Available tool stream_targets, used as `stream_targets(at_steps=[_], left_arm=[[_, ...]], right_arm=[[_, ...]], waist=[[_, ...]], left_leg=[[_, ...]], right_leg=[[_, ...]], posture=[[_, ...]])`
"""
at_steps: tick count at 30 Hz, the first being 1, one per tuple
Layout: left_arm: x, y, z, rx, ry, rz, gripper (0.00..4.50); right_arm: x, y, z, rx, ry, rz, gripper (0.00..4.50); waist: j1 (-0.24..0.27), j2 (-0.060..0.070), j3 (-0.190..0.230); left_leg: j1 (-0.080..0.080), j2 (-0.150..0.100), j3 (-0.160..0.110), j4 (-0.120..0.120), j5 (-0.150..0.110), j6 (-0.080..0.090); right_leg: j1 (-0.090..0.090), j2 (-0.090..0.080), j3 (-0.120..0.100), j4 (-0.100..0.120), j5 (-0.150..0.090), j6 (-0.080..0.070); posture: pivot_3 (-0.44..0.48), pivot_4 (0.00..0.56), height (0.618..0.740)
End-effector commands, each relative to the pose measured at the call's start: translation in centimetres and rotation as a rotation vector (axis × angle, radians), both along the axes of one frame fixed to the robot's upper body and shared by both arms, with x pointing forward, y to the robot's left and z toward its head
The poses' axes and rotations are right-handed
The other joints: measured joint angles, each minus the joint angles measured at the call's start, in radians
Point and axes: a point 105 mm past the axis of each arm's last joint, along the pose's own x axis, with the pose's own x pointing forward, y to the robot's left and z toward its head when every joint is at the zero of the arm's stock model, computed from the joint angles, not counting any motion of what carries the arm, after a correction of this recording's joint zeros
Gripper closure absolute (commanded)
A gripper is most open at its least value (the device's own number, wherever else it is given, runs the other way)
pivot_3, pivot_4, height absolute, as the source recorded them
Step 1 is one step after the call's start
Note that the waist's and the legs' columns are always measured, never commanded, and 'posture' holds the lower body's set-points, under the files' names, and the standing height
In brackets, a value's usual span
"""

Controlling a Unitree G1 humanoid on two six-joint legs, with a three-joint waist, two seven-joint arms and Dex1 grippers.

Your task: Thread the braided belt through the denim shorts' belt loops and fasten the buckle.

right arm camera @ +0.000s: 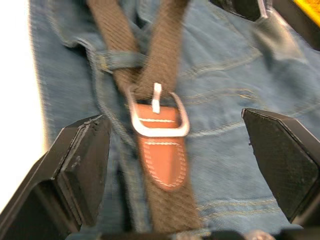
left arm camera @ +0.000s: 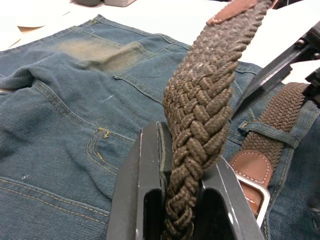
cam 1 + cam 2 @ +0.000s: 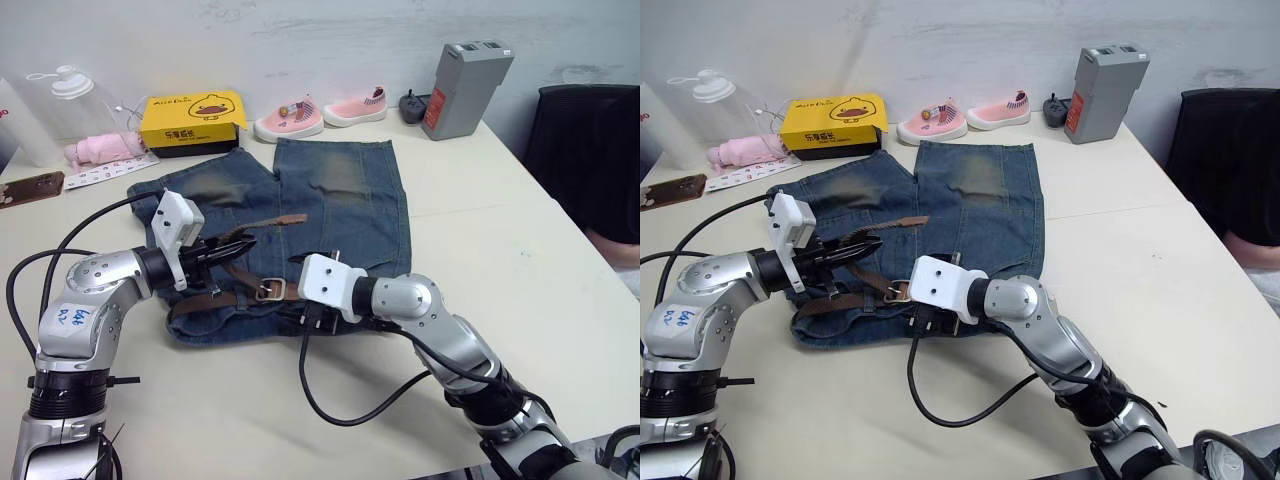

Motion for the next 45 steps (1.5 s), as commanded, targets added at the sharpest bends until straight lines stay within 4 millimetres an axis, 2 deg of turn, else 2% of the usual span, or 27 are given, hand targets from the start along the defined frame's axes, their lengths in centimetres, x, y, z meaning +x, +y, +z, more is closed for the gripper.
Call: stream_targets(at_steps=[1,4,11,15,21,25,36,39,45], left_arm=[[-0.3,0.4,0.5,0.013,-0.014,-0.012,4.5],[-0.4,0.8,0.3,0.012,-0.009,-0.004,4.5],[-0.4,0.9,0.2,0.019,-0.006,0.001,4.5],[-0.5,1.0,0.2,0.023,-0.007,0.001,4.5],[-0.6,1.0,0.0,0.029,-0.006,0.003,4.5],[-0.8,1.1,-0.1,0.03,-0.004,0.002,4.5],[-0.6,1.2,-0.3,0.049,-0.016,0.006,4.5],[-0.6,1.2,-0.3,0.05,-0.015,0.003,4.5],[-0.7,1.1,-0.5,0.051,-0.014,-0.002,4.5]], right_arm=[[1.7,0.2,2.4,0.108,0.024,-0.045,0.03],[3.2,0.6,2.2,0.115,0.045,-0.082,0.82],[3.2,2.6,0.3,0.047,0.098,-0.01,4.34],[2.1,3.4,-0.8,0.006,0.15,0.052,4.43],[2.3,3.7,-2.0,-0.06,0.161,0.051,4.43],[2.5,4.0,-2.3,-0.084,0.171,0.05,4.43],[1.1,4.3,-3.0,-0.207,0.163,0.168,4.43],[1.6,4.2,-2.7,-0.195,0.153,0.138,4.43],[2.5,3.5,-0.2,-0.121,0.139,0.1,4.43]], waist=[[-0.002,0.0,0.0],[-0.001,0.0,0.0],[-0.003,0.0,0.0],[-0.003,0.0,0.0],[-0.005,0.0,0.0],[-0.005,0.0,0.0],[-0.006,0.0,0.0],[-0.006,0.0,0.0],[-0.004,0.0,0.0]], left_leg=[[0.0,0.0,0.0,0.0,0.0,0.0],[0.001,0.0,0.0,0.0,0.0,0.0],[0.0,0.0,0.0,0.0,0.0,0.0],[0.0,0.0,0.0,0.0,0.0,0.0],[0.0,0.0,0.0,0.0,0.0,0.0],[0.0,0.0,0.0,0.0,0.0,0.0],[0.001,0.0,0.0,0.0,0.0,0.0],[0.001,0.0,0.0,0.0,0.0,0.0],[0.001,0.0,0.0,0.0,0.0,0.0]], right_leg=[[0.0,0.0,0.0,0.0,0.0,0.0],[0.0,0.0,0.0,0.001,0.0,0.0],[0.0,0.0,0.0,0.001,0.0,0.0],[0.0,0.0,0.0,0.001,0.0,0.0],[0.0,0.0,0.0,0.001,0.0,0.0],[0.0,0.0,0.0,0.001,0.0,0.0],[0.0,0.0,0.0,0.002,0.0,0.0],[0.0,0.0,0.0,0.002,0.0,0.0],[0.0,0.0,0.0,0.002,0.0,0.0]], posture=[[0.0,0.15,0.636],[0.0,0.15,0.636],[0.0,0.15,0.636],[0.0,0.15,0.636],[0.0,0.15,0.636],[0.0,0.15,0.636],[0.0,0.15,0.636],[0.0,0.15,0.636],[0.0,0.15,0.636]])
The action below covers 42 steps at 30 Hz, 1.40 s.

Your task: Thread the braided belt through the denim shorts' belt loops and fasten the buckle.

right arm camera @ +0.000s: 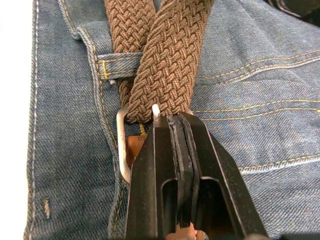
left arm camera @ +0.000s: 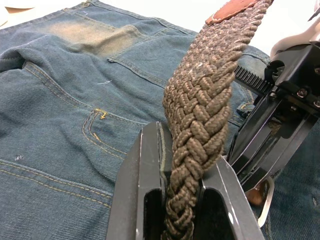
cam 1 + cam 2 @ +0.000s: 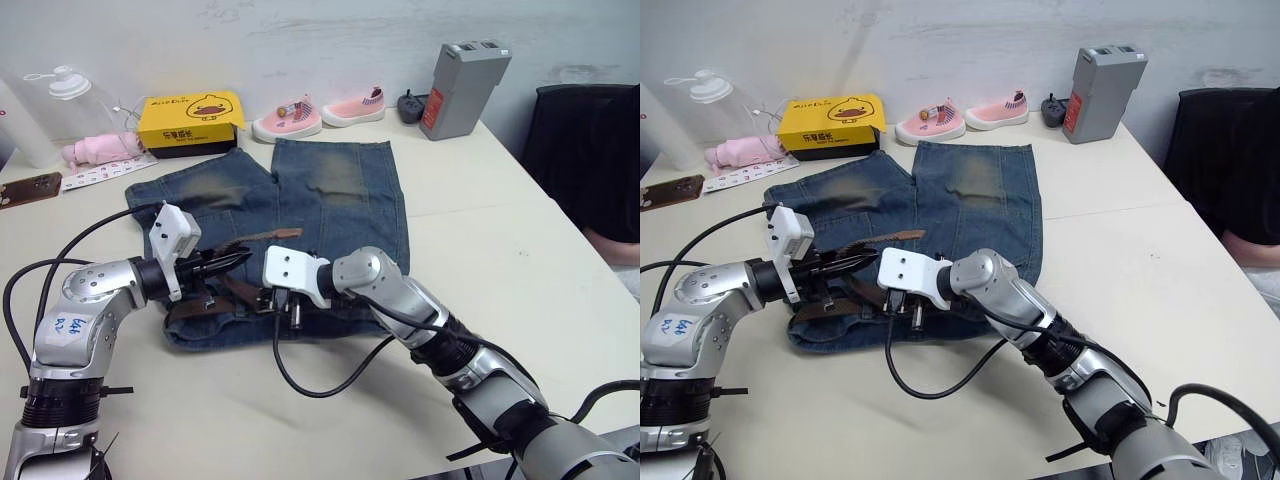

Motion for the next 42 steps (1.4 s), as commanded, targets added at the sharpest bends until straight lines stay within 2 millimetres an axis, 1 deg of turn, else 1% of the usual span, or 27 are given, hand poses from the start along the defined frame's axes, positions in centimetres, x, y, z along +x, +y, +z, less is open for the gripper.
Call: stream_targets(at_steps=[1,3,8,12,25,34,40,42], left_arm=[[-0.1,0.3,0.9,0.026,-0.045,0.001,4.5],[-0.1,0.3,0.9,0.025,-0.045,0.0,4.5],[-0.1,0.2,0.9,0.025,-0.047,-0.003,4.5],[-0.1,0.2,1.0,0.024,-0.049,-0.001,4.5],[-0.3,0.2,1.0,0.02,-0.052,0.005,4.5],[-0.4,0.1,1.0,0.018,-0.053,0.01,4.5],[-0.4,0.1,0.8,0.021,-0.055,0.009,4.5],[-0.4,0.0,0.7,0.02,-0.057,0.008,4.5]], right_arm=[[-0.1,-0.2,2.7,0.071,-0.002,0.009,4.43],[-0.6,-0.3,3.4,0.092,0.019,0.028,4.43],[-1.1,-0.2,3.4,0.092,0.045,0.043,4.43],[-1.2,0.0,2.9,0.08,0.053,0.045,4.43],[-0.7,0.3,1.3,0.026,0.059,0.031,4.43],[-0.6,1.0,0.3,-0.008,0.063,0.034,4.43],[-0.5,1.6,-0.8,-0.102,0.1,0.053,4.43],[-0.9,1.4,-1.9,-0.194,0.136,0.094,4.43]], waist=[[0.001,0.0,0.0],[0.001,0.0,0.0],[0.0,0.0,0.0],[0.001,0.0,0.0],[-0.001,0.0,0.0],[-0.003,0.0,0.0],[-0.013,0.0,0.0],[-0.018,0.0,0.0]], left_leg=[[0.0,0.0,0.0,0.0,0.0,0.0],[0.0,0.0,0.0,0.0,0.0,0.0],[0.0,0.0,0.0,0.0,0.0,0.0],[0.0,0.0,0.0,0.0,0.0,0.0],[0.0,0.0,0.0,0.0,0.0,0.0],[0.0,0.0,0.0,0.0,0.0,0.0],[0.001,0.0,0.0,0.0,0.0,0.0],[0.002,0.0,0.0,0.0,0.0,-0.001]], right_leg=[[0.0,0.0,0.0,0.0,0.0,0.0],[0.0,0.0,0.0,0.0,0.0,0.0],[0.0,0.0,0.0,0.0,0.0,0.0],[0.0,0.0,0.0,0.0,0.0,0.0],[0.0,0.0,0.0,0.0,0.0,0.0],[0.0,0.0,0.0,0.0,0.0,0.0],[0.0,0.0,0.0,0.001,0.0,0.0],[0.0,0.0,0.0,0.002,0.0,0.0]], posture=[[0.0,0.15,0.636],[0.0,0.15,0.636],[0.0,0.15,0.636],[0.0,0.15,0.636],[0.0,0.15,0.636],[0.0,0.15,0.636],[0.0,0.15,0.636],[0.0,0.15,0.636]])
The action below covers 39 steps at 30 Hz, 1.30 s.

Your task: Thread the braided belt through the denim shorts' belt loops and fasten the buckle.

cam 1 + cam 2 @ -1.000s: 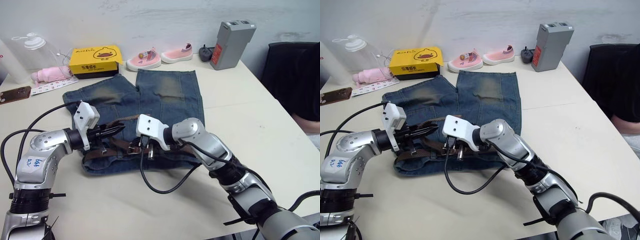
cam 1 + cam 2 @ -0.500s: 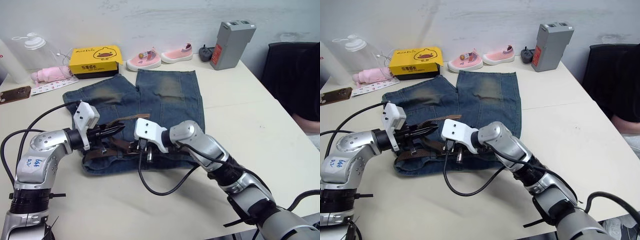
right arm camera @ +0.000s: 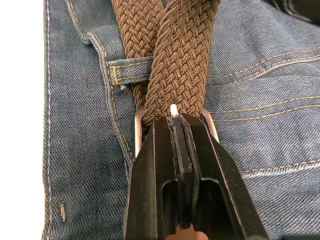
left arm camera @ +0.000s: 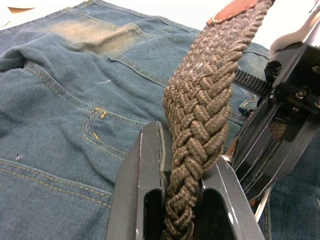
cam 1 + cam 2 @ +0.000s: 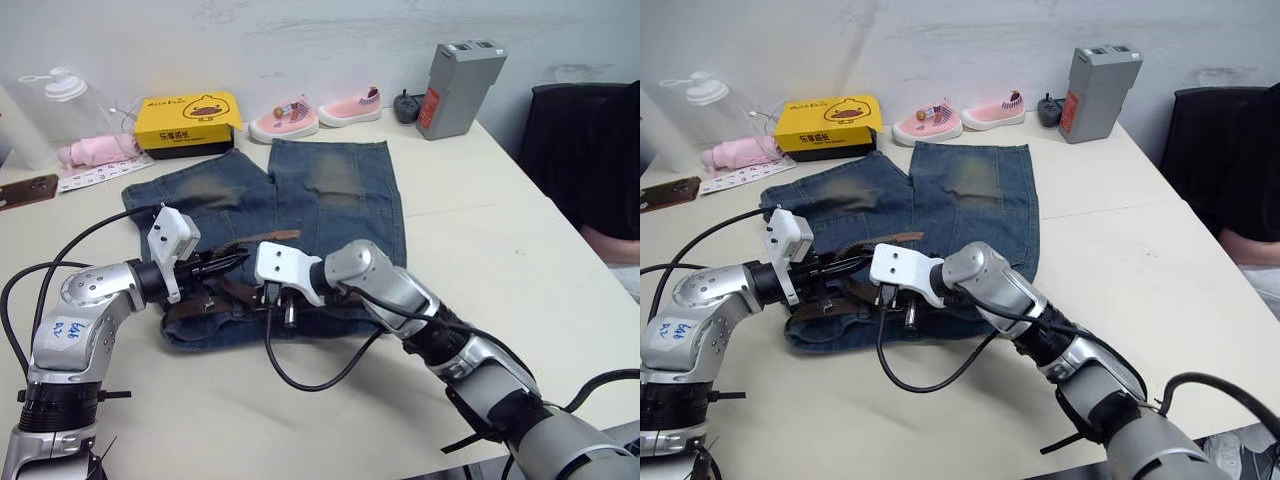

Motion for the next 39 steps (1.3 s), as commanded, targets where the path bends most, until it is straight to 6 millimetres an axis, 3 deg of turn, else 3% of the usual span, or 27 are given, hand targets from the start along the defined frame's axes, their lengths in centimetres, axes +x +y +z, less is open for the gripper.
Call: stream_targets(at_steps=[1,9,13,24,32,39], left_arm=[[-0.1,-0.2,0.8,0.007,-0.049,-0.011,4.5],[0.1,-0.2,0.9,0.042,-0.071,-0.045,4.5],[0.4,0.2,1.2,0.085,-0.077,-0.078,4.5],[2.8,1.0,3.8,0.281,-0.097,-0.276,4.5],[4.1,-3.6,6.8,0.365,-0.164,-0.522,4.5],[2.4,-9.5,9.5,0.327,-0.274,-0.734,4.5]], right_arm=[[-0.9,0.0,-2.3,-0.144,0.072,0.065,4.43],[-0.3,-0.1,-6.5,-0.421,0.094,0.142,4.43],[0.0,0.9,-7.2,-0.468,0.084,0.177,4.43],[-2.0,0.7,-10.8,-0.625,0.11,0.334,4.43],[-2.8,0.2,-12.0,-0.664,0.133,0.376,4.43],[-3.1,0.0,-12.3,-0.668,0.147,0.385,4.43]], waist=[[-0.003,0.0,0.0],[-0.011,0.004,-0.004],[-0.017,0.011,-0.015],[-0.044,0.019,-0.027],[-0.033,0.025,-0.041],[-0.037,0.028,-0.044]], left_leg=[[0.0,0.0,0.0,0.0,0.0,0.0],[0.006,0.0,0.002,-0.002,0.0,0.0],[0.009,0.001,0.003,-0.002,-0.001,-0.001],[0.024,0.002,0.004,-0.016,-0.003,0.001],[0.025,0.001,0.002,-0.015,-0.003,-0.003],[0.024,0.001,-0.001,-0.016,-0.004,-0.003]], right_leg=[[0.0,0.0,0.0,0.0,0.0,0.0],[0.002,0.0,0.001,0.001,0.0,0.0],[0.002,0.0,0.001,0.005,-0.001,-0.002],[0.004,0.003,0.004,0.008,-0.004,-0.006],[0.004,0.005,0.004,0.007,-0.004,-0.006],[0.002,0.008,0.008,0.007,-0.004,-0.006]], posture=[[0.0,0.15,0.636],[0.0,0.15,0.636],[0.0,0.15,0.636],[0.0,0.15,0.636],[0.0,0.15,0.636],[0.0,0.15,0.636]])
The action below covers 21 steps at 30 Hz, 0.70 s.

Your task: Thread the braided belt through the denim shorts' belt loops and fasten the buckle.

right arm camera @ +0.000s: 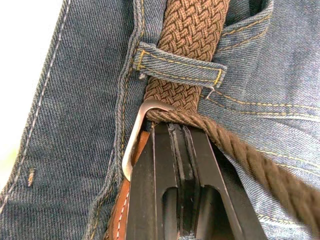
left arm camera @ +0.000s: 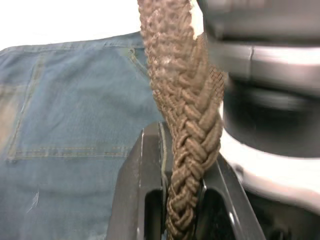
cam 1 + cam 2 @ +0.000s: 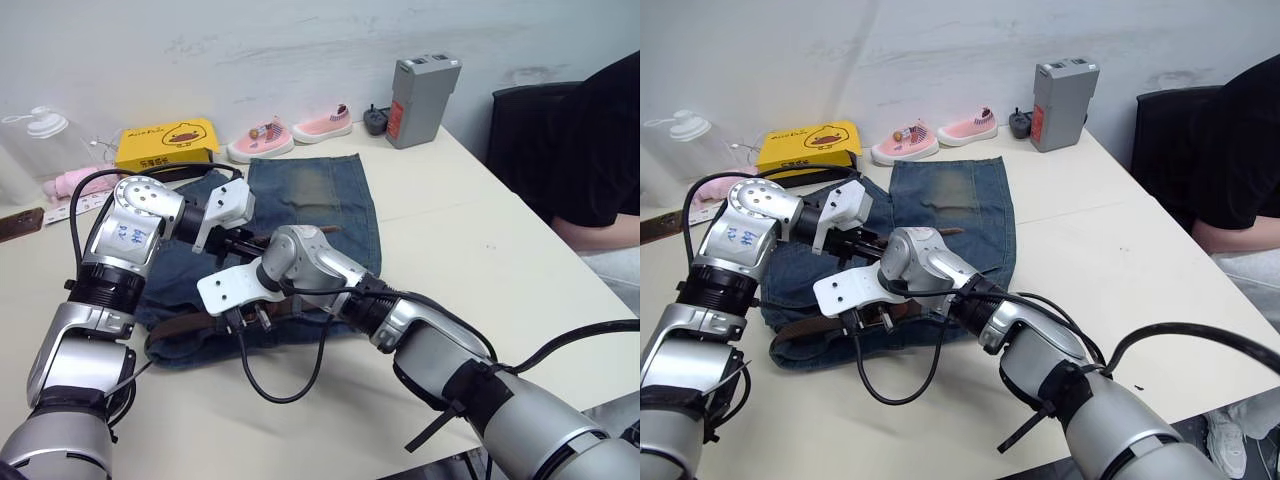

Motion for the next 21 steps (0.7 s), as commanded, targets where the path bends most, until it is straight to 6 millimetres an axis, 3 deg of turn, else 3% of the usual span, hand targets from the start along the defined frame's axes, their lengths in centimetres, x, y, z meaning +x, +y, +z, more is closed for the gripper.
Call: stream_targets(at_steps=[1,7,14,18,21], left_arm=[[-1.7,-4.5,7.3,-0.143,-0.238,-0.188,4.5],[-2.5,-6.7,9.3,-0.224,-0.254,-0.241,4.5],[-2.8,-7.5,10.3,-0.26,-0.267,-0.252,4.5],[-1.9,-5.5,9.6,-0.249,-0.267,-0.156,4.5],[-0.9,-1.4,8.2,-0.229,-0.264,0.015,4.5]], right_arm=[[-2.8,-4.6,-9.7,-0.32,0.253,-0.058,4.43],[-3.0,-4.6,-9.8,-0.321,0.26,-0.046,4.43],[-3.2,-4.5,-9.9,-0.319,0.261,-0.035,4.43],[-3.1,-4.5,-9.9,-0.298,0.258,-0.039,4.43],[-2.0,-4.6,-9.1,-0.233,0.224,-0.079,4.43]], waist=[[0.002,0.0,0.0],[0.007,-0.001,-0.001],[0.016,-0.001,-0.001],[0.021,-0.001,-0.001],[0.025,-0.001,-0.001]], left_leg=[[0.0,0.0,0.0,0.0,0.0,0.0],[0.0,-0.001,0.0,0.001,0.0,0.0],[0.0,-0.002,-0.001,0.002,-0.001,0.001],[0.0,-0.002,-0.001,0.002,-0.001,0.0],[0.0,-0.001,-0.001,0.002,-0.001,0.0]], right_leg=[[0.0,0.001,0.0,0.0,0.0,0.0],[0.001,0.001,0.0,-0.001,0.0,0.0],[0.001,0.002,0.0,-0.001,0.0,0.0],[0.002,0.002,0.001,-0.001,0.0,0.0],[0.001,0.002,0.001,-0.001,0.0,0.0]], posture=[[0.0,0.15,0.636],[0.0,0.15,0.636],[0.0,0.15,0.636],[0.0,0.15,0.636],[0.0,0.15,0.636]])
